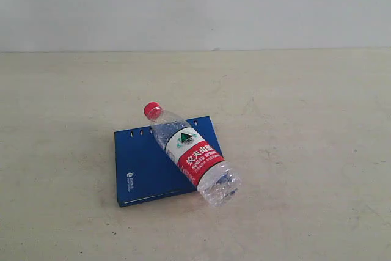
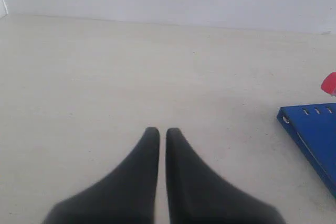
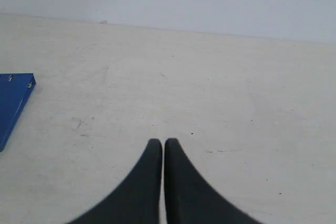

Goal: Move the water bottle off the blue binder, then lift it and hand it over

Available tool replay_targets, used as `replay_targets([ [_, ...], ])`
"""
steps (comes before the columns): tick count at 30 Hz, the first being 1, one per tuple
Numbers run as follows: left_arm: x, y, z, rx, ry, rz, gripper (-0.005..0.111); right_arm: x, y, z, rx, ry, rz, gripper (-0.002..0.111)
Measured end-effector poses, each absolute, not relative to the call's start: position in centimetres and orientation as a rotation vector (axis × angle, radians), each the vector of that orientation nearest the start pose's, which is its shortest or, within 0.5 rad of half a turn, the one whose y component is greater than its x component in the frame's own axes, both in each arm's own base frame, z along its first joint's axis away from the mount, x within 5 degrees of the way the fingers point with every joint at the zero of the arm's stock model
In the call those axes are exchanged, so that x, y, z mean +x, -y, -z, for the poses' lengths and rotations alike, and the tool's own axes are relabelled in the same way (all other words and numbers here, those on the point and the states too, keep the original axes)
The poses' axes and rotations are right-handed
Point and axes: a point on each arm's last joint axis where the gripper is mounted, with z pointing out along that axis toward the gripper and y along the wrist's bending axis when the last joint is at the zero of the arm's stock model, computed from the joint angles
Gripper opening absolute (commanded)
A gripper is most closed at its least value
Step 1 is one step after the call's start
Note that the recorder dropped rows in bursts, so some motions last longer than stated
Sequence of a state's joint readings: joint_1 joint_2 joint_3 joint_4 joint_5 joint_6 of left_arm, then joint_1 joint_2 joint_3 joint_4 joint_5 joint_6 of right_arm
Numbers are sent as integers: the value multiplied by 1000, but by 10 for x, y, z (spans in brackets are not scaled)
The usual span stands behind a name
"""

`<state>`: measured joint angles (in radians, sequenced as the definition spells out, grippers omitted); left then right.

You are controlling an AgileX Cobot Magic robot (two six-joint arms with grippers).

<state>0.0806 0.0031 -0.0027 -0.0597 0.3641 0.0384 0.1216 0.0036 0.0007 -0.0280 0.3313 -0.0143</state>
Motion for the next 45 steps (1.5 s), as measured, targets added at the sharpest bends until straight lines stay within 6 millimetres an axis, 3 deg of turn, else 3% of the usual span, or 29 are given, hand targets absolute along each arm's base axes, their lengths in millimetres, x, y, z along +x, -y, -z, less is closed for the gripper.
replay_targets([
  [18, 53, -2, -181, -76, -1846, -24, 4, 54, -5, -183, -191, -1809, 5, 0],
  [21, 53, -2, -181, -76, -1846, -24, 4, 54, -4, -185, -271, -1773, 80, 0],
  [23, 53, -2, -181, -76, -1846, -24, 4, 55, -6, -191, -221, -1711, 22, 0],
  [28, 53, -2, -181, -76, -1846, -24, 4, 56, -4, -220, 330, -1392, -536, 0],
  [32, 53, -2, -181, -76, -1846, -24, 4, 53, 4, -231, 497, -1216, -674, 0],
  [36, 53, -2, -181, -76, -1846, -24, 4, 43, 21, -252, 662, -839, -827, 0],
  [37, 53, -2, -181, -76, -1846, -24, 4, 33, 26, -269, 645, -669, -838, 0],
  [38, 53, -2, -181, -76, -1846, -24, 4, 29, 25, -285, 581, -632, -822, 0],
  [39, 53, -2, -181, -76, -1846, -24, 4, 27, 9, -331, 337, -664, -750, 0],
  [40, 53, -2, -181, -76, -1846, -24, 4, 30, -2, -351, 212, -715, -722, 0],
  [41, 53, -2, -181, -76, -1844, -25, 4, 46, -28, -389, -77, -865, -682, 0],
  [42, 53, -2, -181, -76, -1844, -25, 4, 65, -44, -405, -246, -992, -670, 0],
  [43, 53, -2, -181, -76, -1844, -25, 4, 102, -63, -418, -433, -1212, -689, 0],
  [44, 53, -2, -181, -76, -1844, -25, 4, 133, -73, -417, -491, -1348, -749, 0],
  [45, 53, -2, -181, -76, -1844, -25, 4, 176, -88, -412, -571, -1526, -891, 0],
])
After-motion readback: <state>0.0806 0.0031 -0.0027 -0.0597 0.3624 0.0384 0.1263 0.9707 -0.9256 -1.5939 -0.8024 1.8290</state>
